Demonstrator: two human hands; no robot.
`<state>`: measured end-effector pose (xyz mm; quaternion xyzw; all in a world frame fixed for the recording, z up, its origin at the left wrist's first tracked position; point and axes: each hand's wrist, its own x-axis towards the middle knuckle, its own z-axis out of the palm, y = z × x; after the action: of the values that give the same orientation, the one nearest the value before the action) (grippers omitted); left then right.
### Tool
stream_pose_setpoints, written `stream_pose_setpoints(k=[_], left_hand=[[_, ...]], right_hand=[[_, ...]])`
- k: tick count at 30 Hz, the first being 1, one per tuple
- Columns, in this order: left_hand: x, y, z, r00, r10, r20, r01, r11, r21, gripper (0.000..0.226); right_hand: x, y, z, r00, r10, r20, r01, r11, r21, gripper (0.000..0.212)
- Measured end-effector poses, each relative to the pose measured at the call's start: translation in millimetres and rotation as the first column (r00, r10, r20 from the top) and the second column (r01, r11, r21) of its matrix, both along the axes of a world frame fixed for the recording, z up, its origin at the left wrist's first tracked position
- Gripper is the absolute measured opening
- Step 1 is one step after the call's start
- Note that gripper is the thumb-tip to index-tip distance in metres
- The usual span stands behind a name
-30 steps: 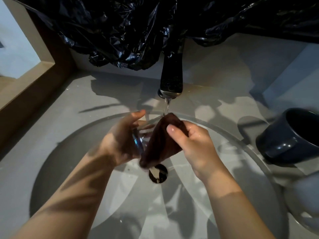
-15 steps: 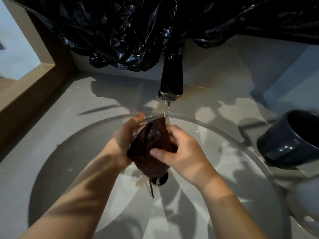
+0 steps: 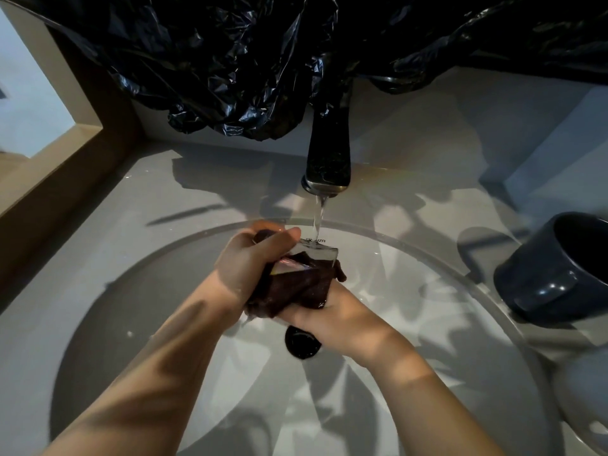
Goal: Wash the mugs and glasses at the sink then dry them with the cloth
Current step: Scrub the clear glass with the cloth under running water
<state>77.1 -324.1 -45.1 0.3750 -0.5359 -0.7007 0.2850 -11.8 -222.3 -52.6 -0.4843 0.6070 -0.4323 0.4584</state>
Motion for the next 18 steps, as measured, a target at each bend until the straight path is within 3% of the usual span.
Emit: stream_pose_setpoints(k=[4, 6, 7, 9, 12, 13, 15, 18], left_hand=[[-5, 3, -2, 0.999, 0.052, -0.01, -0.052, 0.998, -0.045, 0.022], [-8, 4, -4, 0.997, 0.079, -0.01, -0.078, 0.997, 0.013, 0.014], [-9, 4, -5, 0.996, 0.085, -0.01, -0.085, 0.995, 0.05, 0.016], [-10, 2, -8, 0.997, 0.077, -0.021, -0.073, 0.99, 0.122, 0.045], [-7, 4, -3, 0.999, 0.053, 0.011, -0.054, 0.978, 0.204, 0.072], [-6, 2, -4, 0.999, 0.042, 0.02, -0.046, 0.972, 0.228, 0.069], [-3, 0, -2, 0.997, 0.08, 0.014, -0.081, 0.956, 0.282, 0.045], [3, -4, -4, 0.99, 0.138, 0.014, -0.134, 0.924, 0.357, 0.04]], right_hand=[[-3, -3, 4, 0.896, -0.216, 0.387, 0.2, 0.976, 0.081, 0.032], [-7, -4, 6, 0.836, -0.333, 0.436, 0.337, 0.939, 0.071, 0.038], [-7, -4, 11, 0.832, -0.376, 0.409, 0.39, 0.919, 0.052, 0.04], [-8, -4, 10, 0.837, -0.45, 0.312, 0.475, 0.88, -0.003, 0.042], [-11, -2, 4, 0.897, -0.42, 0.134, 0.43, 0.902, -0.05, 0.032], [-12, -1, 5, 0.926, -0.376, 0.006, 0.376, 0.924, -0.069, 0.029], [-14, 1, 4, 0.926, -0.258, -0.276, 0.245, 0.966, -0.082, 0.052], [-11, 1, 4, 0.939, -0.172, -0.296, 0.157, 0.985, -0.076, 0.052]])
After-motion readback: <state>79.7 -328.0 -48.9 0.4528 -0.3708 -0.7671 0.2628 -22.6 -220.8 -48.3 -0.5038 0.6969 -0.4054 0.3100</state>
